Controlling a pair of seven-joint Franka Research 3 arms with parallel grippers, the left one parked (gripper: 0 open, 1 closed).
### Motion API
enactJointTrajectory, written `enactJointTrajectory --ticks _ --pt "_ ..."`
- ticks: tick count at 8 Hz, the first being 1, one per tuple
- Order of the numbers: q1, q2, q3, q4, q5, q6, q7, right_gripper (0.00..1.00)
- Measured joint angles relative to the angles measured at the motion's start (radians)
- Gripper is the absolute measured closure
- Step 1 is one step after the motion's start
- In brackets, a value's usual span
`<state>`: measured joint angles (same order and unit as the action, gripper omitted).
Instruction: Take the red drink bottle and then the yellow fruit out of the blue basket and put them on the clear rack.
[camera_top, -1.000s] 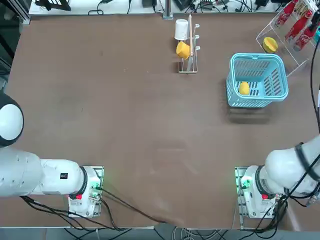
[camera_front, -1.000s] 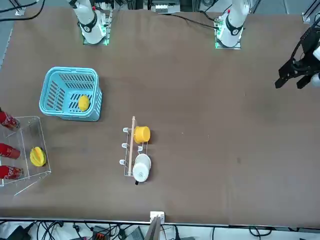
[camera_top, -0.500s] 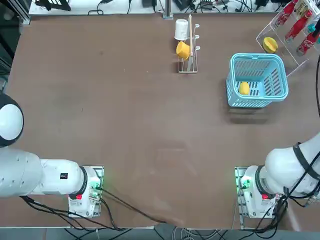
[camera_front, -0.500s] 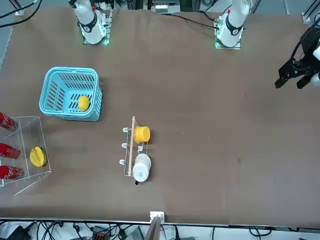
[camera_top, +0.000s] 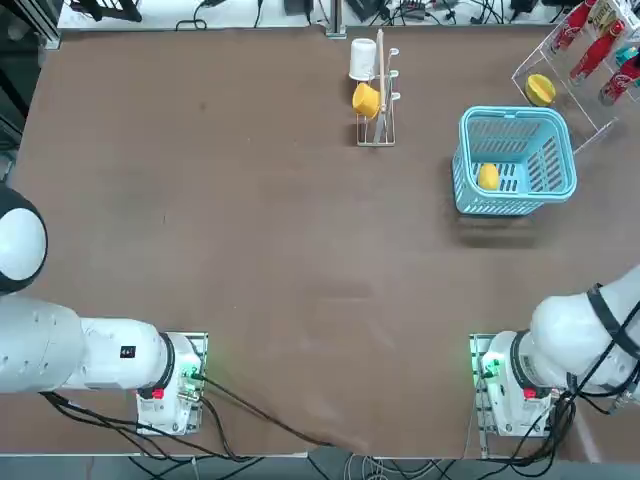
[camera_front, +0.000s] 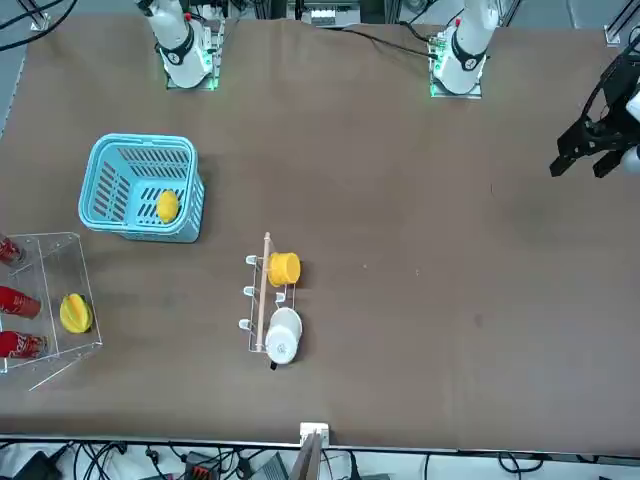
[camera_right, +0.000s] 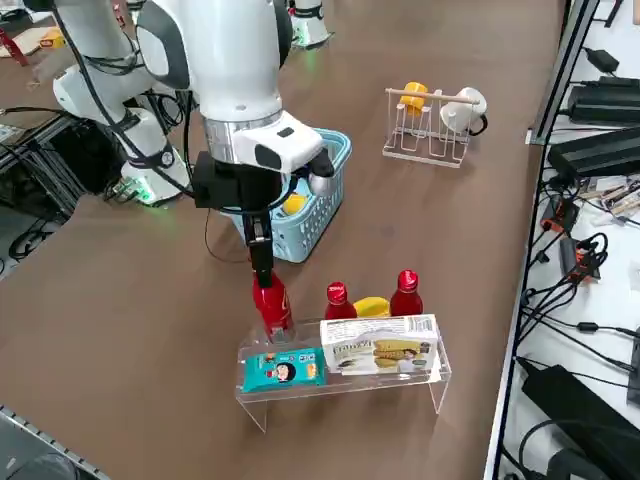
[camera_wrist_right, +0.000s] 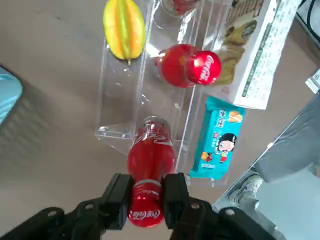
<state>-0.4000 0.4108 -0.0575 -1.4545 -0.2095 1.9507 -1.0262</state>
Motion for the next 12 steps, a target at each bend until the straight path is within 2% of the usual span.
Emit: enactJointTrajectory --ticks 8,10,11,12 --pt "-0.016 0.058 0.001 0.004 0.038 0.033 -0.001 0.62" --pt "-0.019 0.057 0.001 0.011 0.074 0.034 -0.001 0.29" --pt "-0.024 0.057 0.001 0.019 0.083 0.034 -0.001 0.08" --pt "-0.027 0.056 0.001 0.034 0.094 0.026 -0.001 0.0"
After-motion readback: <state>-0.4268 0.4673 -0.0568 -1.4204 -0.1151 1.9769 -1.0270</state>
